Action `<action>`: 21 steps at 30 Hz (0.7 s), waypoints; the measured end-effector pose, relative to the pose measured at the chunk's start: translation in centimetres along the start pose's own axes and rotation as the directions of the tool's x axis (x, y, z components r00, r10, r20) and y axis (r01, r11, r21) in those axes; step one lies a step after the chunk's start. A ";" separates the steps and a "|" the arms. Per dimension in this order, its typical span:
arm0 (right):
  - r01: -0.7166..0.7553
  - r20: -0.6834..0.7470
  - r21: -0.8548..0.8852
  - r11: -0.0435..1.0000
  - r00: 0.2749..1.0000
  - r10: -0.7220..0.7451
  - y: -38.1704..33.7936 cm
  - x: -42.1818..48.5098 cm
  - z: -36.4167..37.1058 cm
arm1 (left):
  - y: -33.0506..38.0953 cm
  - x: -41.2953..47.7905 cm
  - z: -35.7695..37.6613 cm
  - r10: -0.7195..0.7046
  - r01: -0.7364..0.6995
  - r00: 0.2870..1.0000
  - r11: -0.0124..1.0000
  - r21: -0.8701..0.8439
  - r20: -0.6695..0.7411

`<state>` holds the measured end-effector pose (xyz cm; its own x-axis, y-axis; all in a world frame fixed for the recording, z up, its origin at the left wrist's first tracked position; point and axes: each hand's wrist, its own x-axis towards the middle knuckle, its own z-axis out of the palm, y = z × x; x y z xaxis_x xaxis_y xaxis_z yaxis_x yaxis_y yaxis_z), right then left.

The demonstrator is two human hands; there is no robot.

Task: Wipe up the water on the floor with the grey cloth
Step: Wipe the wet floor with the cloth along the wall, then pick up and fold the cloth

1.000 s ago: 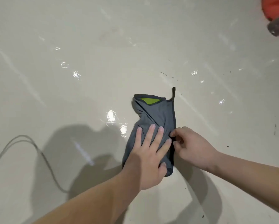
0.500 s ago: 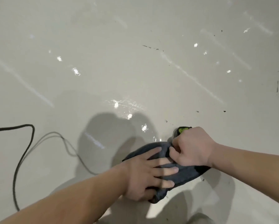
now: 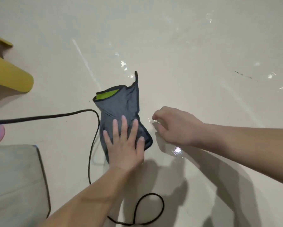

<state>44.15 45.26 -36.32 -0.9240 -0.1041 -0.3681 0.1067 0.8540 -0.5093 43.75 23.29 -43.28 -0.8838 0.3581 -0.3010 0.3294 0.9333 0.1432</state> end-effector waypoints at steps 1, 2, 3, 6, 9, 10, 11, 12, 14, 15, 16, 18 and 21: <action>-0.043 0.035 -0.028 0.999 0.998 0.044 -0.7 1.1 -0.5 | 0.6 0.3 -0.1 0.047 -0.047 0.998 0.999 0.001 0.038; -0.073 0.083 -0.071 0.995 0.993 0.079 -1.3 2.2 -0.9 | 0.8 0.5 -0.4 0.114 -0.114 0.990 0.993 0.002 0.081; -0.098 0.139 -0.108 0.989 0.984 0.112 -1.8 3.1 -1.3 | 0.7 0.8 -1.0 0.192 -0.192 0.974 0.981 -0.012 0.122; -0.164 0.226 -0.077 0.983 0.958 0.178 -2.7 4.9 -1.8 | -1.4 1.4 -3.7 0.390 -0.383 0.899 0.921 -0.072 0.200; -0.112 0.075 0.001 0.994 0.991 0.112 -4.0 5.3 -1.5 | -5.8 0.9 -5.5 0.473 -0.483 0.871 0.873 0.060 0.134; -0.063 0.051 0.011 0.998 0.997 0.063 -4.6 5.1 -0.9 | -7.4 0.4 -5.7 0.482 -0.494 0.866 0.866 0.080 0.128; -0.006 0.055 0.009 1.000 0.998 0.005 -5.2 4.7 -0.1 | -8.7 0.1 -5.7 0.500 -0.511 0.857 0.855 0.084 0.127; 0.060 0.081 -0.021 0.998 0.995 -0.059 -5.6 4.2 0.9 | -9.3 -0.2 -5.7 0.523 -0.535 0.842 0.840 0.091 0.128; 0.202 0.171 -0.139 0.970 0.969 -0.177 -6.1 3.3 2.8 | -9.3 -0.4 -5.5 0.589 -0.601 0.798 0.791 0.109 0.126; 0.242 0.217 -0.216 0.946 0.957 -0.195 -5.9 2.9 3.6 | -9.0 -0.2 -5.5 0.625 -0.635 0.772 0.763 0.122 0.113; 0.262 0.242 -0.293 0.919 0.951 -0.194 -5.5 2.8 4.2 | -8.7 0.3 -5.5 0.653 -0.659 0.752 0.742 0.124 0.086; 0.284 0.218 -0.377 0.882 0.952 -0.213 -4.7 2.3 5.0 | -8.2 1.2 -5.7 0.646 -0.646 0.763 0.762 0.044 0.014; 0.336 0.068 -0.328 0.883 0.941 -0.333 -4.2 2.0 5.2 | -7.1 1.7 -7.5 0.361 -0.364 0.930 0.873 -0.324 -0.072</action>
<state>43.74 38.80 -38.91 -0.8795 -0.4167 -0.2300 -0.3366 0.8862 -0.3185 37.42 17.09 -37.76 -0.7265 0.6681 -0.1605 0.5019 0.6755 0.5401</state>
